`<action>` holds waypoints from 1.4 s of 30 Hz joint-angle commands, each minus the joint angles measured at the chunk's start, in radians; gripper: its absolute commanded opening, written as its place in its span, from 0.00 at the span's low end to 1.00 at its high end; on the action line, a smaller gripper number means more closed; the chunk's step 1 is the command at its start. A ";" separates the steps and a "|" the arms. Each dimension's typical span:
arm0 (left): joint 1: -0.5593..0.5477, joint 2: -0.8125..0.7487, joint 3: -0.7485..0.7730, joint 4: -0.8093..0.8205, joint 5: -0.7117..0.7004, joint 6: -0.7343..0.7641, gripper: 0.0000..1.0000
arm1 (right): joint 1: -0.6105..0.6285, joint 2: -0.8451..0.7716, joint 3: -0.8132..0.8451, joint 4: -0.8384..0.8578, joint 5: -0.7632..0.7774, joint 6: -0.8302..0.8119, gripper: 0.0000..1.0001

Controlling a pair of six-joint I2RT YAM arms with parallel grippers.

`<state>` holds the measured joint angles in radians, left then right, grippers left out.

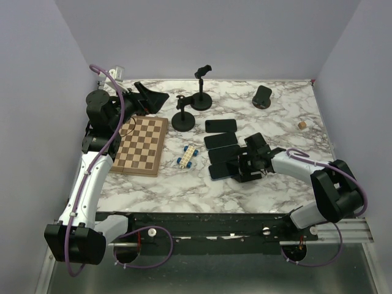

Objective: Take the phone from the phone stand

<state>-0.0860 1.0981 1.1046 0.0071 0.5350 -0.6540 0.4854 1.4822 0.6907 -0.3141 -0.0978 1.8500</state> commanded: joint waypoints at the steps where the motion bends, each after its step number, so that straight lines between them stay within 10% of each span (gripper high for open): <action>1: 0.005 0.004 -0.006 0.025 0.025 -0.009 0.99 | 0.010 -0.036 -0.019 -0.051 -0.006 -0.060 1.00; 22: -0.001 0.033 -0.003 0.004 0.003 0.024 0.98 | 0.012 -0.521 -0.200 0.345 -0.060 -0.572 1.00; 42: -0.072 -0.220 -0.130 0.080 -0.289 0.184 0.98 | 0.012 -0.901 0.162 -0.219 0.518 -1.115 1.00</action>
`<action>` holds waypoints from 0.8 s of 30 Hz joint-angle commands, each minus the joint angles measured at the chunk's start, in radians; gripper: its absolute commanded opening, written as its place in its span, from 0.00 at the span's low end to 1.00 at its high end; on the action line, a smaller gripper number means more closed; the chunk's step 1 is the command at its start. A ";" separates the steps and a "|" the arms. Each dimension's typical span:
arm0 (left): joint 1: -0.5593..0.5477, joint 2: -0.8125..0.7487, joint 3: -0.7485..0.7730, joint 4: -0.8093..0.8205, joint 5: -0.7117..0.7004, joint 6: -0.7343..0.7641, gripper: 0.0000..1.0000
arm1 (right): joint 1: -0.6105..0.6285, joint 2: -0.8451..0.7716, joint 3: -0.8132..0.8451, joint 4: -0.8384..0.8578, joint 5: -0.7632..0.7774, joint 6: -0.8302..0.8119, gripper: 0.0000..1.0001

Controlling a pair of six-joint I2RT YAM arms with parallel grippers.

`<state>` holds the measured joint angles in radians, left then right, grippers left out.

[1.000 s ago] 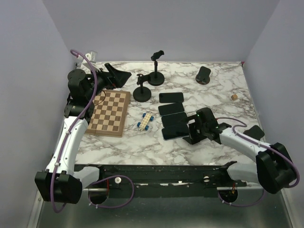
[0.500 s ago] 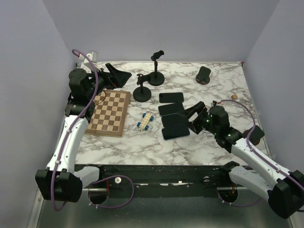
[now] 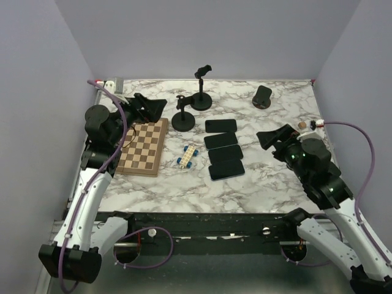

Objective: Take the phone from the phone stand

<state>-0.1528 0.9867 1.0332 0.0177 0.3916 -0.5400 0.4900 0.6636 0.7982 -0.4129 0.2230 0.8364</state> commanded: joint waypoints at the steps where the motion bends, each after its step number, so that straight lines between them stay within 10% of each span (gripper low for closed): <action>1: -0.005 -0.135 -0.065 0.070 -0.168 0.082 0.99 | 0.007 -0.108 0.060 -0.117 0.210 -0.128 1.00; 24: -0.056 -0.479 -0.327 0.334 -0.592 0.275 0.98 | 0.007 -0.409 0.083 -0.142 0.379 -0.195 1.00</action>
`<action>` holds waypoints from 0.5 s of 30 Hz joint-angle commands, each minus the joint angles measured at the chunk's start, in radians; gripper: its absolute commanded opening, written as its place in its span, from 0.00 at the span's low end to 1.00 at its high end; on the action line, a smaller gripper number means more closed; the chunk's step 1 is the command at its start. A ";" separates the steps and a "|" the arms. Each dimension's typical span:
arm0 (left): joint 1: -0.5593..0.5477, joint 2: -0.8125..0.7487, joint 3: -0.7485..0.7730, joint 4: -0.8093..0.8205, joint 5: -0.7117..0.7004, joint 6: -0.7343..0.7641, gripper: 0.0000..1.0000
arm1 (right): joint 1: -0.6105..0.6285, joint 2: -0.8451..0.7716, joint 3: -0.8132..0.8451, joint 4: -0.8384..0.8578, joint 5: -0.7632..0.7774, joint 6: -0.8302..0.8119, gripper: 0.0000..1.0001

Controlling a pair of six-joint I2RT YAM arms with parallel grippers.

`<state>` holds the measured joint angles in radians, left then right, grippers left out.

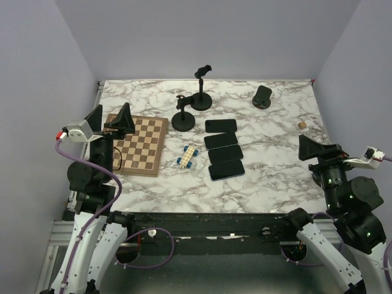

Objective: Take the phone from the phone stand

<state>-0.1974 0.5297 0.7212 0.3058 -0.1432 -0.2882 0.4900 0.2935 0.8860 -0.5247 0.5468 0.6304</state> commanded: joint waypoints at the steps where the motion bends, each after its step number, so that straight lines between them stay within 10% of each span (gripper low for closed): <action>1: -0.011 -0.018 -0.014 0.046 -0.058 0.017 0.99 | 0.007 -0.046 -0.003 -0.036 0.057 0.014 1.00; 15: -0.025 0.005 0.012 0.010 -0.047 0.009 0.99 | 0.007 -0.017 -0.021 0.001 0.048 0.046 1.00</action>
